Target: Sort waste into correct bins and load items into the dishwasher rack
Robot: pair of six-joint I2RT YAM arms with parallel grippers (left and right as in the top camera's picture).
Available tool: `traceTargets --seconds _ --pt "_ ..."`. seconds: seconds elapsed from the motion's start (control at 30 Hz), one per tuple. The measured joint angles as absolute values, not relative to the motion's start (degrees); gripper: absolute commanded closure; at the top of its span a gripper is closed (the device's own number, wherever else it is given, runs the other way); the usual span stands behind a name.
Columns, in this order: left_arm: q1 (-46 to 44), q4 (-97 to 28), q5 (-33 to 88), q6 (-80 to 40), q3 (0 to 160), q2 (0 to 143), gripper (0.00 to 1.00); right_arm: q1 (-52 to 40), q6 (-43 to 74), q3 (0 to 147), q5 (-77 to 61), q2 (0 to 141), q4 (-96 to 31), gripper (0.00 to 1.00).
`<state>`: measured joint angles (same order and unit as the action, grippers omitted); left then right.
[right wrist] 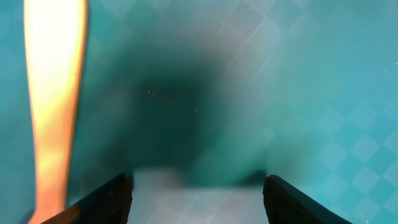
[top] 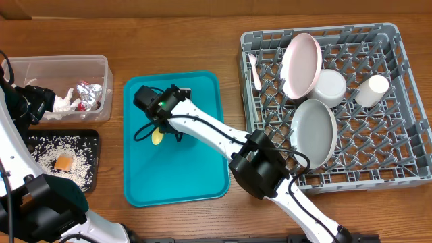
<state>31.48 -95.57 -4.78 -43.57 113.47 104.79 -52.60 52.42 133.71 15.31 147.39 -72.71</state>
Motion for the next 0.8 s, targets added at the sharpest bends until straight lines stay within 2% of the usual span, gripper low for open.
traceTargets --seconds 0.1,0.17,0.23,0.3,0.8 --pt "31.48 -95.57 -4.78 -43.57 113.47 104.79 0.00 -52.64 51.16 135.35 12.80 147.39 -68.07 0.46" --pt "31.48 -95.57 -4.78 -43.57 113.49 104.79 0.00 -52.82 49.54 136.25 10.17 147.39 -63.44 0.50" --pt "31.48 -95.57 -4.78 -43.57 113.49 104.79 0.00 -53.17 48.66 136.53 8.16 147.33 -61.34 0.49" --pt "31.48 -95.59 -4.78 -43.57 113.49 104.79 0.00 -53.80 47.88 136.51 6.68 147.33 -60.86 0.43" --pt "31.48 -95.59 -4.78 -43.57 113.49 104.79 0.00 -54.85 47.31 136.49 5.50 149.47 -60.66 0.43"
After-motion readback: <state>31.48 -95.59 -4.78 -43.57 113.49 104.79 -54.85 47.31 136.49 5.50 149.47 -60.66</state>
